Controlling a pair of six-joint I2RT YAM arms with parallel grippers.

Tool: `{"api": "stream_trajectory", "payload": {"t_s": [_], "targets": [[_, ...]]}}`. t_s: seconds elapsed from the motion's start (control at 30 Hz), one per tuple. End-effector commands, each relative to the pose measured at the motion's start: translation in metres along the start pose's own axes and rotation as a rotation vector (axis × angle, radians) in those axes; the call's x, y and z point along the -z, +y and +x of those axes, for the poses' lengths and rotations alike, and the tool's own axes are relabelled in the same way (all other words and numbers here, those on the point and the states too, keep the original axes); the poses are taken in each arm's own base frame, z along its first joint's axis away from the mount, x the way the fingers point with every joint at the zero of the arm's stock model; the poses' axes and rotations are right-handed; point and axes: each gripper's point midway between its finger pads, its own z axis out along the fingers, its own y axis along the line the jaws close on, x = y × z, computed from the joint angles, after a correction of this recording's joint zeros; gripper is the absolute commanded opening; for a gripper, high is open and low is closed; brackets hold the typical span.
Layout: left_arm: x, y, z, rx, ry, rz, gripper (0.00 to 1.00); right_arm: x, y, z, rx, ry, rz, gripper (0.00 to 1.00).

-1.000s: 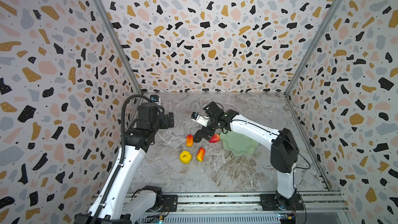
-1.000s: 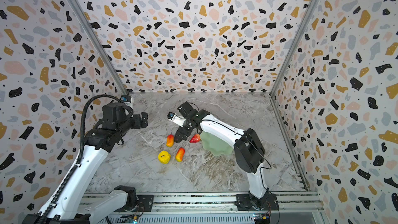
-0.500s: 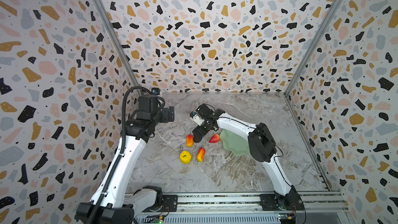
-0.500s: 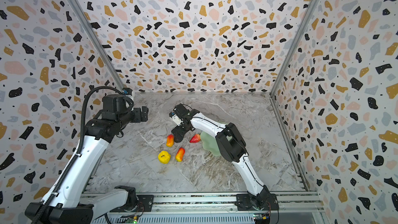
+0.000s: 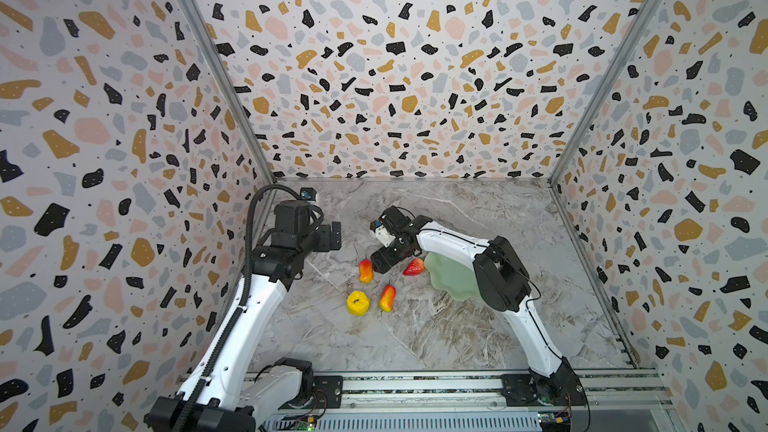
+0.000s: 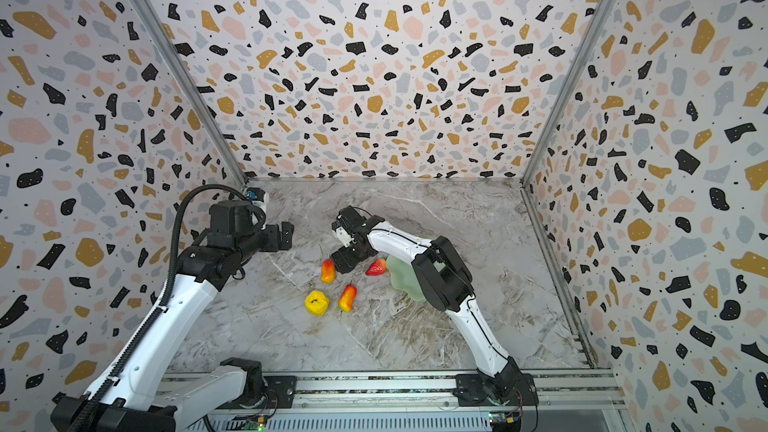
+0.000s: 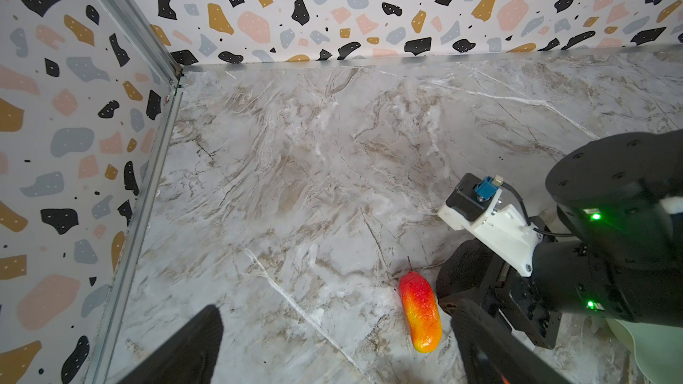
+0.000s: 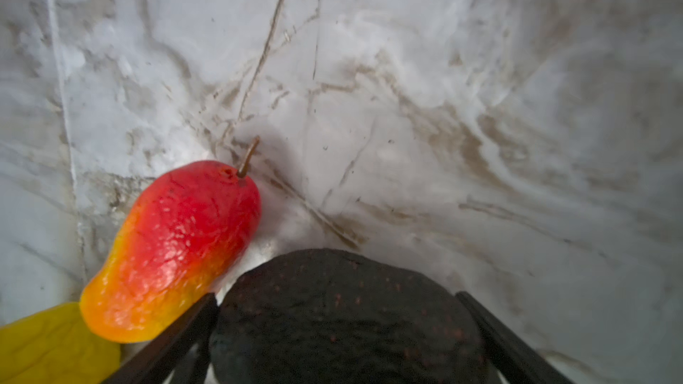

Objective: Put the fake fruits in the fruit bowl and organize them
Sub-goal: 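Lower the right gripper and grasp the dark avocado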

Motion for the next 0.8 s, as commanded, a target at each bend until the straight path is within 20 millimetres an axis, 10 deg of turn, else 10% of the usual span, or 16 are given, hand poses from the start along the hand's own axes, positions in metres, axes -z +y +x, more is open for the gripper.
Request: {"api": "stream_trajectory", "payload": {"t_s": [0.0, 0.77], "targets": [[0.009, -0.005, -0.012, 0.01, -0.063, 0.028, 0.99, 0.027, 0.014, -0.008, 0.017, -0.052, -0.026, 0.99], [0.007, -0.004, -0.008, 0.002, -0.063, 0.022, 1.0, 0.069, 0.011, -0.028, 0.03, -0.144, 0.035, 0.7]]}}
